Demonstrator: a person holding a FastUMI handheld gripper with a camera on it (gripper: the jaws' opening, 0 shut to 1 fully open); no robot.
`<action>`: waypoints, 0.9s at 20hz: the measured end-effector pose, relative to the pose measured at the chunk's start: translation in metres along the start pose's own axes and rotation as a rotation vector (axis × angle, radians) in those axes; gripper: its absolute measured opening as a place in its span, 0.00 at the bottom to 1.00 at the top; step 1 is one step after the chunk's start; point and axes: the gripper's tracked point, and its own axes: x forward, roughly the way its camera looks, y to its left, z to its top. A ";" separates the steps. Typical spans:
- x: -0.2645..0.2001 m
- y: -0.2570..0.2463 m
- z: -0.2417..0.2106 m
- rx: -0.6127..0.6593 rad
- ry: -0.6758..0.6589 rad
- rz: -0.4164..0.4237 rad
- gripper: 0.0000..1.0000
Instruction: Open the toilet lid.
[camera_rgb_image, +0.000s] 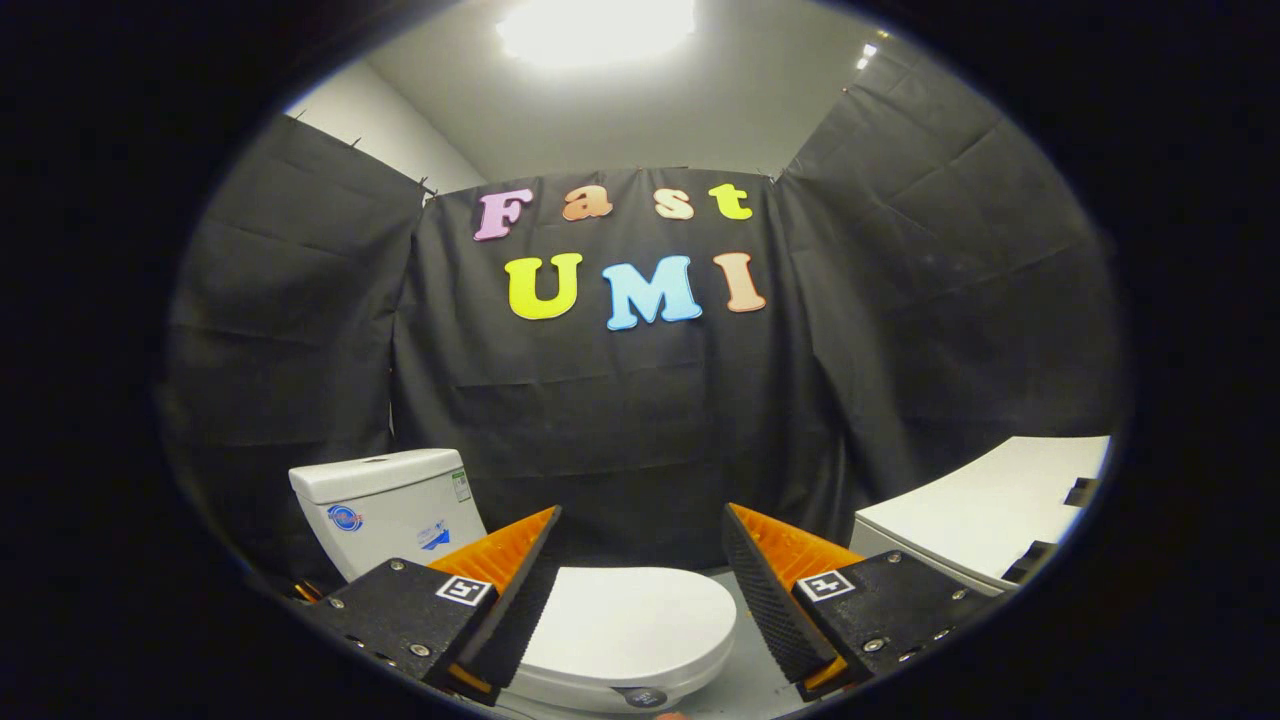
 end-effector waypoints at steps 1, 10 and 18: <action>0.002 0.001 -0.006 0.025 0.013 0.017 0.95; 0.020 -0.017 -0.101 0.322 0.284 0.074 0.95; 0.019 -0.028 -0.187 0.523 0.521 0.096 0.95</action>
